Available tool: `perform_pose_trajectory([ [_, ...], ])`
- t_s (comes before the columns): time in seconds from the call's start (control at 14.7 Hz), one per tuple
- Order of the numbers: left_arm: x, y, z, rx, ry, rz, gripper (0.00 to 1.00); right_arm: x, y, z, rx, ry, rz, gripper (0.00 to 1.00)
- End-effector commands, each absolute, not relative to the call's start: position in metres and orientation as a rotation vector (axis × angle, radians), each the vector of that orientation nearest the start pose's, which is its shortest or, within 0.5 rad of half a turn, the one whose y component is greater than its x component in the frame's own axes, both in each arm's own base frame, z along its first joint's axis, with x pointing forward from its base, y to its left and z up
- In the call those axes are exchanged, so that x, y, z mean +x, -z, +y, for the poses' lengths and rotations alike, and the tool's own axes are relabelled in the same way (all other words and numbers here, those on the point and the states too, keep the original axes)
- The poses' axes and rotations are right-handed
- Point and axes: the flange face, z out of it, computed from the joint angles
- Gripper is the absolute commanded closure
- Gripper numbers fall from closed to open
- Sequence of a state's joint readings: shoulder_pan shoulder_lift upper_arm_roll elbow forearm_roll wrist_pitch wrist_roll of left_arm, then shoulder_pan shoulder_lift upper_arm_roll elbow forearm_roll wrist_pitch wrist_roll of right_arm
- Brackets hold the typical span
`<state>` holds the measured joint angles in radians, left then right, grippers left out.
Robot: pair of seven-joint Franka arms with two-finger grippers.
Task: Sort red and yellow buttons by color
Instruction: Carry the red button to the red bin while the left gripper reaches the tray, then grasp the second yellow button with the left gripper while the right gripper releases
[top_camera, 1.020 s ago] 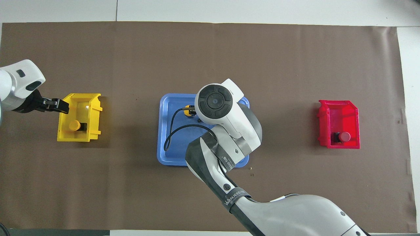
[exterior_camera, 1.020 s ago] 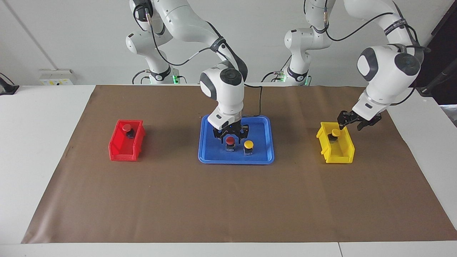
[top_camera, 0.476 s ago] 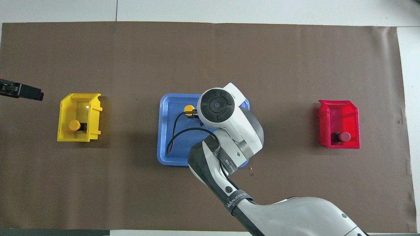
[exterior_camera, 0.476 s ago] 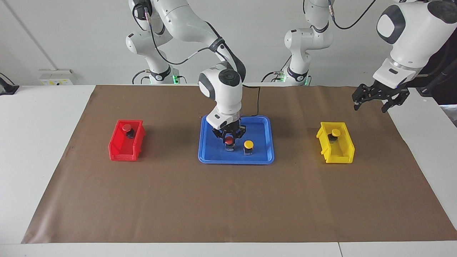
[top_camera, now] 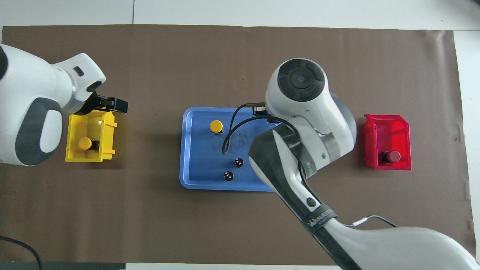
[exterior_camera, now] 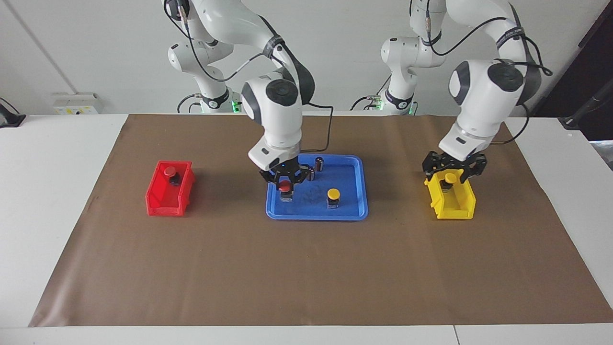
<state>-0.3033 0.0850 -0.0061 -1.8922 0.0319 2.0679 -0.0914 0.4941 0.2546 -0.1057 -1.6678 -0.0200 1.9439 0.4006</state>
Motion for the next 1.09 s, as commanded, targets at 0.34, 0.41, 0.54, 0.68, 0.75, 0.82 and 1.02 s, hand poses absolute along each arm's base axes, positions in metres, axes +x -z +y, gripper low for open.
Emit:
perform_pose_trajectory([
  [0.34,0.521,-0.413,-0.364,-3.174,0.207,0.133,0.0,0.573,-0.456,0.006,-3.158,-0.004,-0.214,0.8],
  [0.41,0.519,-0.411,-0.37,-3.176,0.209,0.119,0.0,0.574,-0.455,-0.011,-3.157,0.016,-0.239,0.8],
  [0.54,0.519,-0.398,-0.39,-3.172,0.196,0.115,0.0,0.57,-0.448,-0.028,-3.158,0.056,-0.24,0.8],
  [0.68,0.524,-0.376,-0.407,-3.15,0.179,0.106,0.0,0.562,-0.433,-0.045,-3.158,0.117,-0.291,0.8],
  [0.75,0.525,-0.371,-0.409,-3.142,0.178,0.115,0.0,0.557,-0.425,-0.054,-3.158,0.126,-0.306,0.8],
  [0.82,0.526,-0.368,-0.408,-3.139,0.173,0.11,0.0,0.553,-0.423,-0.06,-3.159,0.121,-0.302,0.8],
  [1.02,0.526,-0.361,-0.405,-3.129,0.15,0.103,0.1,0.543,-0.411,-0.065,-3.154,0.086,-0.282,0.8],
])
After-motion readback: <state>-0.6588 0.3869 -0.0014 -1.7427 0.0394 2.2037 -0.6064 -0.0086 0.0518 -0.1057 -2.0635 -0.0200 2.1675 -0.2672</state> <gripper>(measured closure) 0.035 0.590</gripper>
